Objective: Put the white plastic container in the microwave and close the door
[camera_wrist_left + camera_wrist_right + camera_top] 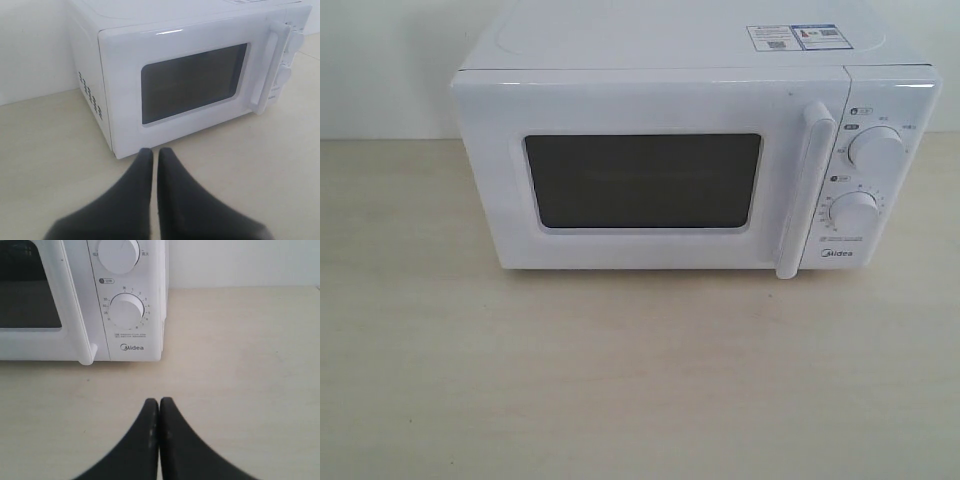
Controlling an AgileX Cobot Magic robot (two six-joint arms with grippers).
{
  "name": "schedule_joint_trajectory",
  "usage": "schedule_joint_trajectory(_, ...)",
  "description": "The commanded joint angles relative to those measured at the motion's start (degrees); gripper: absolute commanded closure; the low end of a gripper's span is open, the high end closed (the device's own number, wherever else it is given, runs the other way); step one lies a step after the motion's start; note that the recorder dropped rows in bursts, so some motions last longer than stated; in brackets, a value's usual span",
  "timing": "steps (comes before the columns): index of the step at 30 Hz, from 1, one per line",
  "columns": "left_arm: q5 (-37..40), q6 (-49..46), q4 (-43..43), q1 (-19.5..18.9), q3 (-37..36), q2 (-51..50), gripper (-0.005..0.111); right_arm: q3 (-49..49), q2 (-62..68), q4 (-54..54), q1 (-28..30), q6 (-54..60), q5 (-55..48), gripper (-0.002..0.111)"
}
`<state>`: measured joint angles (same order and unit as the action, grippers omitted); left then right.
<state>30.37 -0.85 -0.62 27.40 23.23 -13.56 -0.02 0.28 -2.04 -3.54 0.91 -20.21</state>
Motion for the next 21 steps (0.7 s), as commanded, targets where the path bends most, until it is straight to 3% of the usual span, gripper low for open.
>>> schedule_joint_trajectory(1,-0.82,-0.26,0.25,0.45,-0.29,0.14,0.102,0.02,-0.28,-0.18,0.14,-0.18,0.18,0.109)
schedule_joint_trajectory(18,-0.82,-0.26,1.32,0.45,-0.30,0.14,0.102,0.02,-0.28,-0.18,0.14,-0.33,0.18,0.109)
schedule_joint_trajectory(21,-1.18,-0.26,2.01,-1.58,-0.87,1.30,0.102,0.02,-0.28,-0.18,0.14,-0.33,0.18,0.109)
